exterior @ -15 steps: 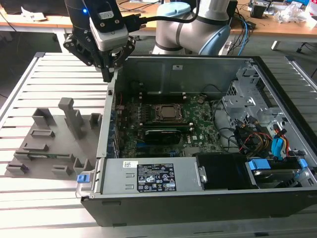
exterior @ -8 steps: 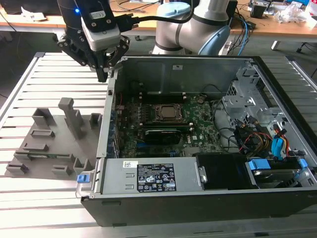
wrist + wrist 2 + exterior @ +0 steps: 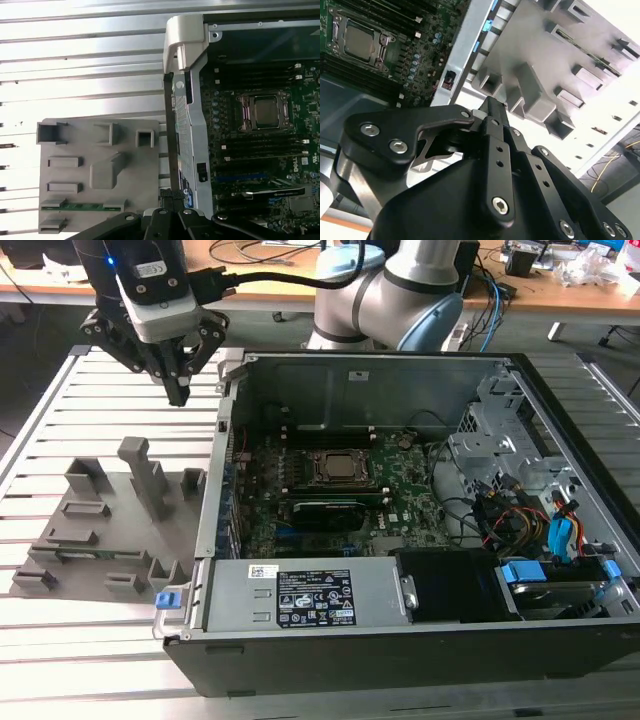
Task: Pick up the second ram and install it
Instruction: 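Reach for the second ram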
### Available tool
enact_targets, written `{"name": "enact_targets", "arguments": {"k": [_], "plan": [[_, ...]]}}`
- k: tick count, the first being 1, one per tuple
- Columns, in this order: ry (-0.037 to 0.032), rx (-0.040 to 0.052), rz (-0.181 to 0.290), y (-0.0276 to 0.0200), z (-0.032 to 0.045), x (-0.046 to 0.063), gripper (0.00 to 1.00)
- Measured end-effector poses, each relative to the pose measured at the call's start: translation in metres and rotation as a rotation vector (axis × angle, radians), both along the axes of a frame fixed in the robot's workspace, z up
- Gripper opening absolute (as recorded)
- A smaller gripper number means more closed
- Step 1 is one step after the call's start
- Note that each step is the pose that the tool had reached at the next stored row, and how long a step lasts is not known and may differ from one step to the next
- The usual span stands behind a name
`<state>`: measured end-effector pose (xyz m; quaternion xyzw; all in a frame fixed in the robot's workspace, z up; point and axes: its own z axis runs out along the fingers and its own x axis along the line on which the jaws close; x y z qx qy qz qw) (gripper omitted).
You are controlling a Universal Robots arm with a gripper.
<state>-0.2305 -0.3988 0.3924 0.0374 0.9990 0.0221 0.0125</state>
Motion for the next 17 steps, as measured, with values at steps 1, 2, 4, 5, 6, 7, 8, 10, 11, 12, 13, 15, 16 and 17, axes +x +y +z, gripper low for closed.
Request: {"name": "enact_targets", "arguments": {"k": [1, 2, 4, 5, 6, 7, 8, 10, 11, 12, 13, 15, 16, 17], "plan": [[0.0000, 0.0000, 0.000, 0.0000, 0.0000, -0.001, 0.11], [0.0001, 0.0000, 0.000, 0.0000, -0.0001, -0.002, 0.11], [0.0000, 0.0000, 0.000, 0.0000, -0.0001, -0.005, 0.11], [0.0000, 0.0000, 0.000, 0.0000, -0.0002, -0.007, 0.11], [0.0000, 0.0000, 0.000, 0.0000, -0.0002, -0.009, 0.11], [0.0000, 0.0000, 0.000, 0.0000, -0.0003, -0.012, 0.11], [0.0000, 0.0000, 0.000, 0.0000, -0.0003, -0.013, 0.11], [0.0001, 0.0000, 0.000, 0.0000, -0.0004, -0.017, 0.11], [0.0000, 0.0000, 0.000, 0.0000, -0.0004, -0.019, 0.11], [0.0001, 0.0000, 0.000, 0.0000, -0.0004, -0.021, 0.11], [0.0000, 0.0000, 0.000, 0.0000, -0.0005, -0.025, 0.11], [0.0000, 0.0000, 0.000, 0.0000, -0.0006, -0.031, 0.11], [0.0000, 0.0000, 0.000, 0.0000, -0.0007, -0.033, 0.11], [0.0000, 0.0000, 0.000, 0.0000, -0.0007, -0.035, 0.11]]}}
